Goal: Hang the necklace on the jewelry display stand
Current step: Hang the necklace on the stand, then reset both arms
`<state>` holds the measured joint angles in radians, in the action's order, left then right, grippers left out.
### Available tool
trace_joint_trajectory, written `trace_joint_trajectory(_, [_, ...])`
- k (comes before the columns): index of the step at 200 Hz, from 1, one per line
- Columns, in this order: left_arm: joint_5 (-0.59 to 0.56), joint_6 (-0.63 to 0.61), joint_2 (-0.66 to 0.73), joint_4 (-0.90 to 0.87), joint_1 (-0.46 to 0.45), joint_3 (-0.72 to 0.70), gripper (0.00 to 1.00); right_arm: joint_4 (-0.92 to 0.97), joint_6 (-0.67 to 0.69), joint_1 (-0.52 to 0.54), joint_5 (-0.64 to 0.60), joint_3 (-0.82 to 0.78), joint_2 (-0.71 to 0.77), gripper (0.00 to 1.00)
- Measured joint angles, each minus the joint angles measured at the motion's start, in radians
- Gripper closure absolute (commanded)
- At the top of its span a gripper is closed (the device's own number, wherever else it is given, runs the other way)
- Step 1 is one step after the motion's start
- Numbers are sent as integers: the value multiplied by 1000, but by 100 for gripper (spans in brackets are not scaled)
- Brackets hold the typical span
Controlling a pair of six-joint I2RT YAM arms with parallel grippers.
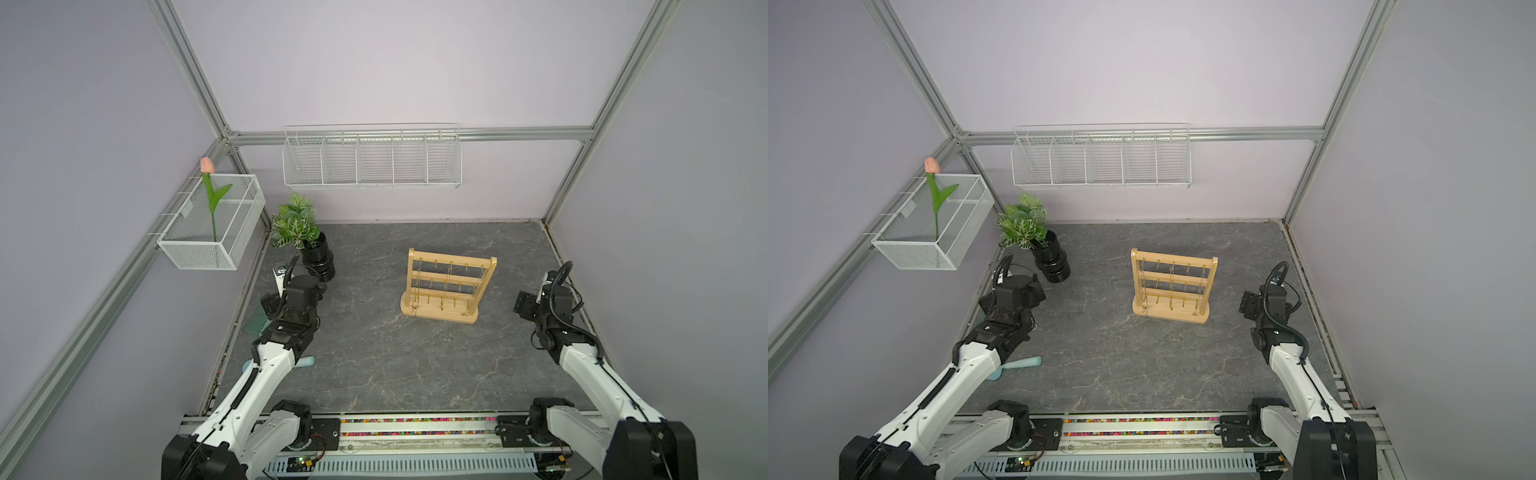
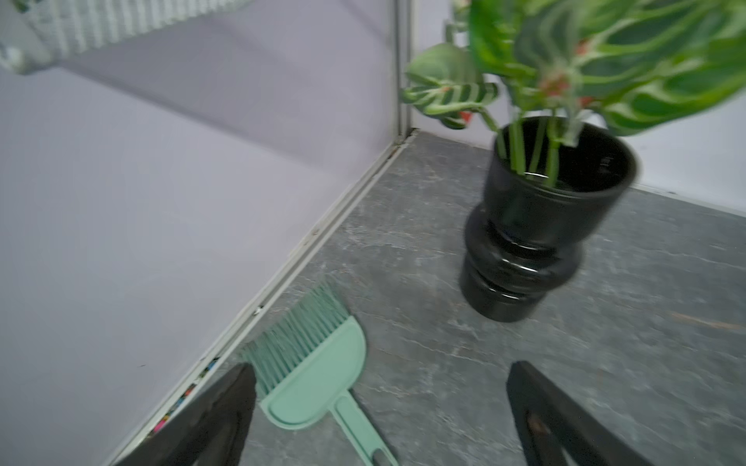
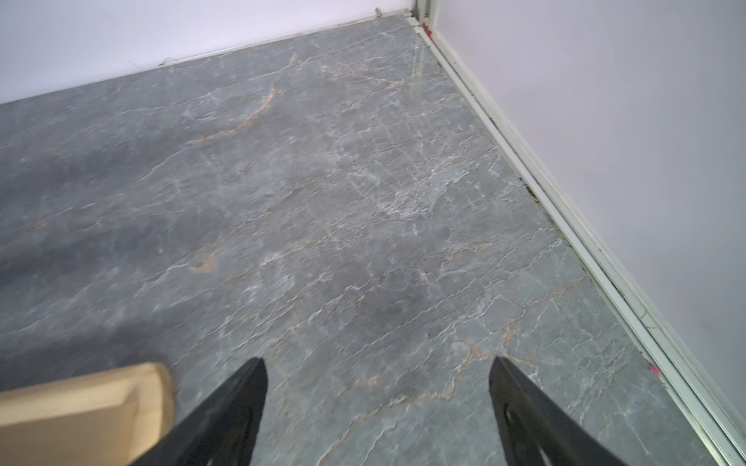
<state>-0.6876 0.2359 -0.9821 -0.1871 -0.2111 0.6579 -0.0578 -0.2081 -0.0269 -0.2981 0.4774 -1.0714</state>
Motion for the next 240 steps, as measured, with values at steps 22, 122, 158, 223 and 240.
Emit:
trace_joint_trajectory(22, [83, -89, -3, 103, 63, -60, 2, -184, 11, -17, 25, -19, -141, 11])
trace_joint_trajectory(122, [417, -193, -432, 735, 121, -234, 0, -853, 150, 6, 100, -181, -470, 11])
trace_joint_trajectory(158, [495, -203, -547, 885, 156, -240, 0, -901, 164, 8, 106, -172, -470, 11])
trace_joint_trajectory(223, [532, -204, -542, 909, 172, -234, 1, -1120, 180, 10, 113, -300, -480, 11])
trace_joint_trajectory(240, [531, -204, -541, 915, 171, -234, 1, -1133, 185, 10, 121, -301, -486, 11])
